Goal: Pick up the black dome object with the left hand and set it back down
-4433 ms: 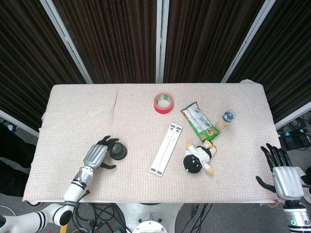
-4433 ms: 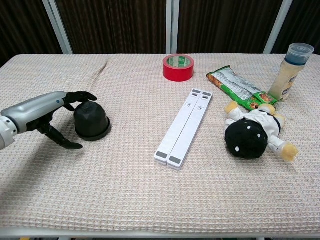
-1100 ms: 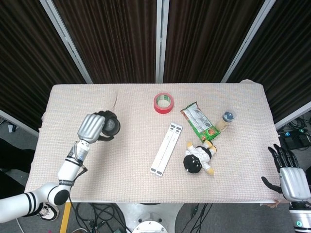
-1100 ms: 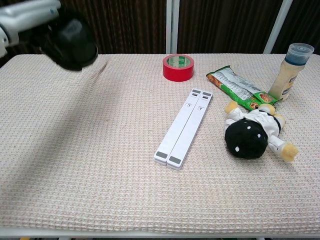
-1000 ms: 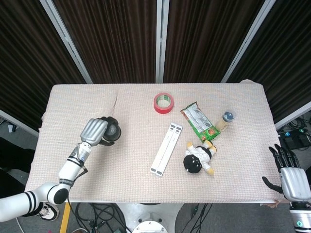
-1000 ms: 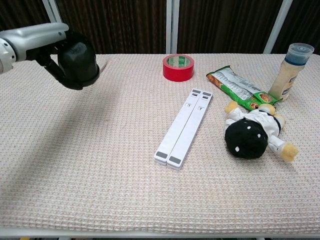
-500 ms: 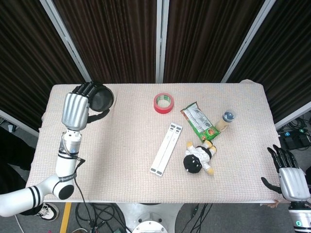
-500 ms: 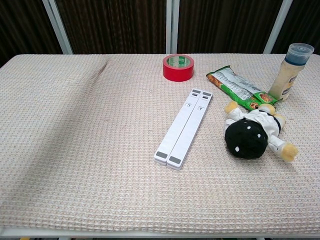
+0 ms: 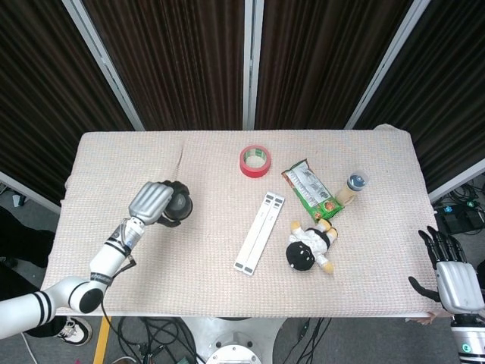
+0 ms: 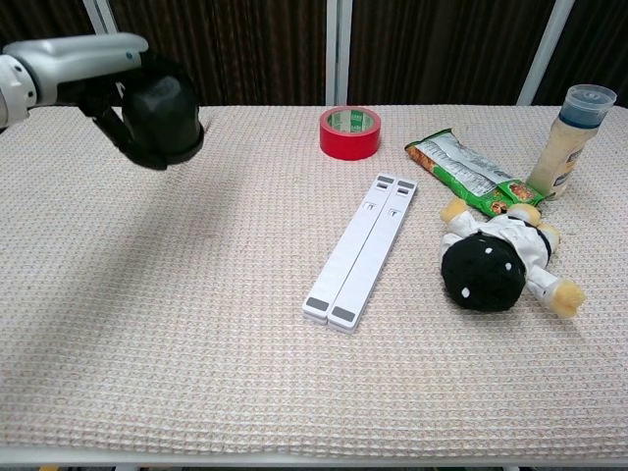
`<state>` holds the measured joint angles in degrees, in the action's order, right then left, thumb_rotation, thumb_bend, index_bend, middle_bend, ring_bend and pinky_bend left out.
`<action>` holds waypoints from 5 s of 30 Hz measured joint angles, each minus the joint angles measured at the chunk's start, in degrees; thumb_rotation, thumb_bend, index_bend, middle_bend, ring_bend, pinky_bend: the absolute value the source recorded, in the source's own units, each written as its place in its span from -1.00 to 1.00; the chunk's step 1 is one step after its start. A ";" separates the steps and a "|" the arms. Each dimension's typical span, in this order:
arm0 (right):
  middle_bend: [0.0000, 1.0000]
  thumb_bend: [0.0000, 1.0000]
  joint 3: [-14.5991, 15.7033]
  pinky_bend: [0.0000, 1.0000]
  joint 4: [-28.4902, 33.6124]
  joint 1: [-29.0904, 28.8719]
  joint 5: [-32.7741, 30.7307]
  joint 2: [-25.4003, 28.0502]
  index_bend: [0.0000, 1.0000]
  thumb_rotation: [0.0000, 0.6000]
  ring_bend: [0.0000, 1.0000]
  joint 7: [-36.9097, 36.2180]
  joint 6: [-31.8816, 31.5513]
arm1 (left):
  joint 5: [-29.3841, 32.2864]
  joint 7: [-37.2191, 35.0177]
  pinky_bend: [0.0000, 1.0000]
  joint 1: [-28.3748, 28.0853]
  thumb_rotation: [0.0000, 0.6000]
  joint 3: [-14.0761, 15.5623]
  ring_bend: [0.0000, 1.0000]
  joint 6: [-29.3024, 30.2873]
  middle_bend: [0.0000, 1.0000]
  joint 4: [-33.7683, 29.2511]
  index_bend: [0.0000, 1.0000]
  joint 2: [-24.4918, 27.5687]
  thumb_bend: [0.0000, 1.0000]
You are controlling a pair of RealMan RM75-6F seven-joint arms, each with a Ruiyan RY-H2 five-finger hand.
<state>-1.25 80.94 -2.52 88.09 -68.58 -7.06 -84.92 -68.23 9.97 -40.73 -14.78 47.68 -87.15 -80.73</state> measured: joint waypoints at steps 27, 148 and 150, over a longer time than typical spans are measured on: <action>-1.00 -0.80 -0.26 -1.00 -0.49 -0.17 -0.80 -0.40 -1.00 1.00 -1.00 0.07 0.73 | 13.74 3.66 -0.03 -2.71 1.00 0.31 -0.28 4.84 -0.05 9.25 -0.09 -1.09 -0.54; -1.00 -0.80 -0.49 -1.00 -4.40 -1.37 -3.96 -2.60 -1.00 1.00 -1.00 -1.53 5.75 | -4.46 -12.19 -0.03 -2.36 1.00 4.39 -0.25 1.00 -0.03 -16.64 -0.12 2.04 -0.56; -1.00 -0.80 -0.52 -1.00 -4.46 -1.40 -4.02 -2.66 -1.00 1.00 -1.00 -1.47 5.80 | -3.42 -11.85 -0.03 -2.47 1.00 4.20 -0.25 1.02 -0.03 -15.88 -0.12 2.08 -0.56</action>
<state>-1.77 76.48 -3.92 84.06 -71.24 -8.53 -79.12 -71.65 -1.88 -43.20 -10.57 48.70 -103.03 -78.65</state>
